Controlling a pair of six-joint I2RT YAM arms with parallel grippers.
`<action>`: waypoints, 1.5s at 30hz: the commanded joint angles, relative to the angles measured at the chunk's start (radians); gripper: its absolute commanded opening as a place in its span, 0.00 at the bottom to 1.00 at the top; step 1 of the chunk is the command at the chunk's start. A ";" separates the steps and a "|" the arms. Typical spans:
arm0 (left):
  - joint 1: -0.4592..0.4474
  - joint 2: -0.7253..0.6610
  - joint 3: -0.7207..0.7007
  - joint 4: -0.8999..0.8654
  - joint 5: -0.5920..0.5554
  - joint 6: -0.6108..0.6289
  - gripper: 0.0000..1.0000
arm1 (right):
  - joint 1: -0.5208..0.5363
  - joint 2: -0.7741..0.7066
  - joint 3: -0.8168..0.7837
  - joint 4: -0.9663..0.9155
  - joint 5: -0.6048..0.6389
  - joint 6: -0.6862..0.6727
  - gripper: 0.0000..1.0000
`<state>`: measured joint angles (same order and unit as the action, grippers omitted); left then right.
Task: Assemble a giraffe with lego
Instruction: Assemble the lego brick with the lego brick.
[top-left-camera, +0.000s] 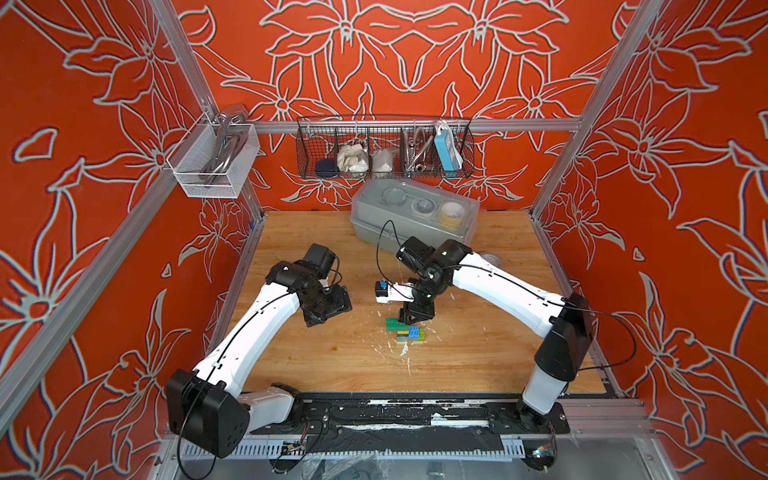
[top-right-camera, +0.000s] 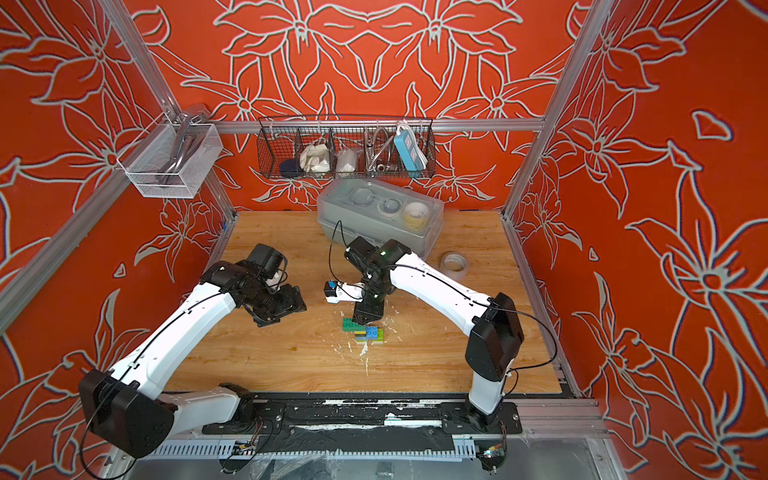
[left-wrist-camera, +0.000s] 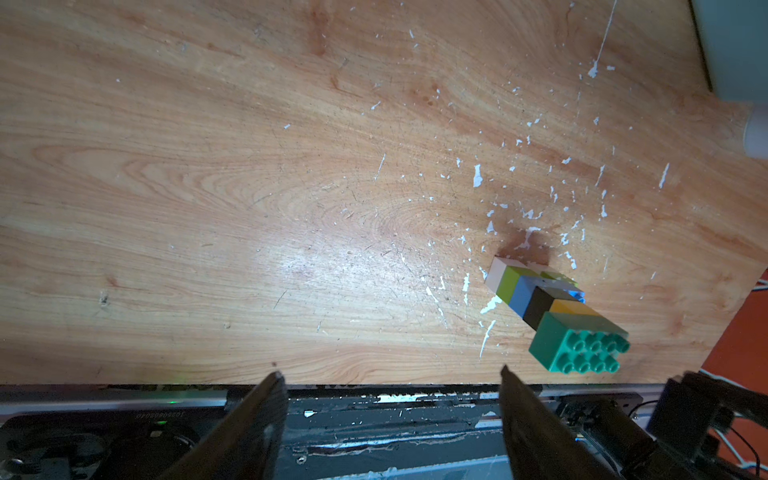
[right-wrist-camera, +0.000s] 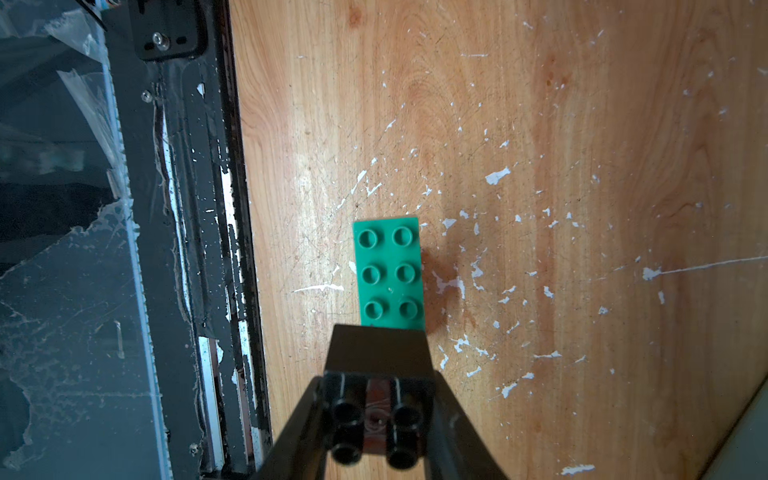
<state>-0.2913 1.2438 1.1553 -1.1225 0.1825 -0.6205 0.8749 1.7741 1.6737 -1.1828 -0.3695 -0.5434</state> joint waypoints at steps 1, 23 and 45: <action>0.011 0.004 -0.008 -0.017 0.011 0.031 0.79 | 0.025 0.034 0.040 -0.066 0.076 -0.012 0.26; 0.015 0.011 -0.020 -0.007 0.016 0.037 0.79 | 0.039 0.091 0.062 -0.068 0.130 -0.020 0.26; 0.032 0.019 -0.029 0.003 0.037 0.042 0.79 | 0.061 0.114 0.048 -0.066 0.182 -0.024 0.26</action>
<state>-0.2676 1.2568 1.1328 -1.1126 0.2081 -0.5941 0.9306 1.8671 1.7100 -1.2263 -0.2203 -0.5587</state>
